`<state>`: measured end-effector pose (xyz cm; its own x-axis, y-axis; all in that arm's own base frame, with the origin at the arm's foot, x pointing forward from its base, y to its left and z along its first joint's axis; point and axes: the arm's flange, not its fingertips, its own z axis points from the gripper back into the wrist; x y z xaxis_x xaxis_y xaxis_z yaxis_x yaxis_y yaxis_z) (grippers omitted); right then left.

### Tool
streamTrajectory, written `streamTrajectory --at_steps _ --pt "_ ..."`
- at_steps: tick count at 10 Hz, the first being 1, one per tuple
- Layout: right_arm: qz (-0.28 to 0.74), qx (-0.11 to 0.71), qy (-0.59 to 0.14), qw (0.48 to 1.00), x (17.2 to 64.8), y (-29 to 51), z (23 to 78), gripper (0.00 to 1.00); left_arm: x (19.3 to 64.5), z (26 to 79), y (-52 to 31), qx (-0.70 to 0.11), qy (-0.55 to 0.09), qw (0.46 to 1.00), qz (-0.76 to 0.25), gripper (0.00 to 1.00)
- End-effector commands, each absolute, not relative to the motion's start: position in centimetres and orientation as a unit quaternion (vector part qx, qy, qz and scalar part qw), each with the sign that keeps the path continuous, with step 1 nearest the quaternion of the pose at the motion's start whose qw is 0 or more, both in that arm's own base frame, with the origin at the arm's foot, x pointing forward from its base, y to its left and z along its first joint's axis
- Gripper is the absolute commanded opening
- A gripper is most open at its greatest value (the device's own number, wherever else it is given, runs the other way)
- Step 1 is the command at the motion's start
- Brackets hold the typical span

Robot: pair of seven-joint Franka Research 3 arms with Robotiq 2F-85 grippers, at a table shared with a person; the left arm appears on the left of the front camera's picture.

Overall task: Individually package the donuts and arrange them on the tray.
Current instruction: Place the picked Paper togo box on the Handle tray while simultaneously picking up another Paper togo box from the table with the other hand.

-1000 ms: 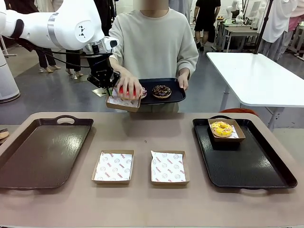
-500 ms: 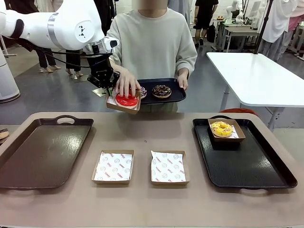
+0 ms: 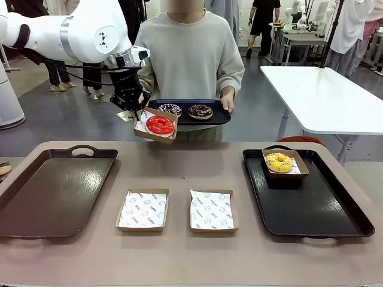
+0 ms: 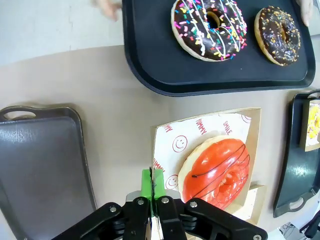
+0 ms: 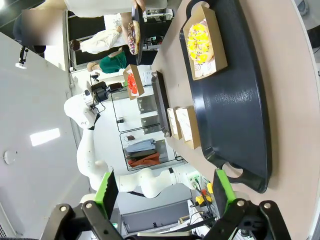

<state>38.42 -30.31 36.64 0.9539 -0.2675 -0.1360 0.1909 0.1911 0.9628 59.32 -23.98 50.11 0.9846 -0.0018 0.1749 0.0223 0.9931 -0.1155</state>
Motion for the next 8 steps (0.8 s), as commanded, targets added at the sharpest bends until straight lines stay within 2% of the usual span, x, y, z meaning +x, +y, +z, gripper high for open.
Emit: streamTrajectory --at_steps 1,5,6,8 --pt "-0.151 0.620 -0.028 0.770 38.3 -30.4 36.7 1.00 58.9 50.2 -23.7 -0.062 -0.089 0.994 -0.010 0.00" --pt "-0.149 0.618 -0.031 0.771 38.4 -30.3 36.6 1.00 59.3 50.1 -24.0 -0.059 -0.088 0.994 -0.006 0.01" --pt "-0.139 0.595 -0.020 0.792 39.2 -28.5 37.3 1.00 59.8 50.2 -22.6 -0.052 -0.078 0.996 -0.005 0.01" --pt "-0.105 0.546 0.013 0.831 41.2 -24.0 40.4 1.00 57.7 51.9 -19.0 -0.082 -0.083 0.993 -0.031 0.01"
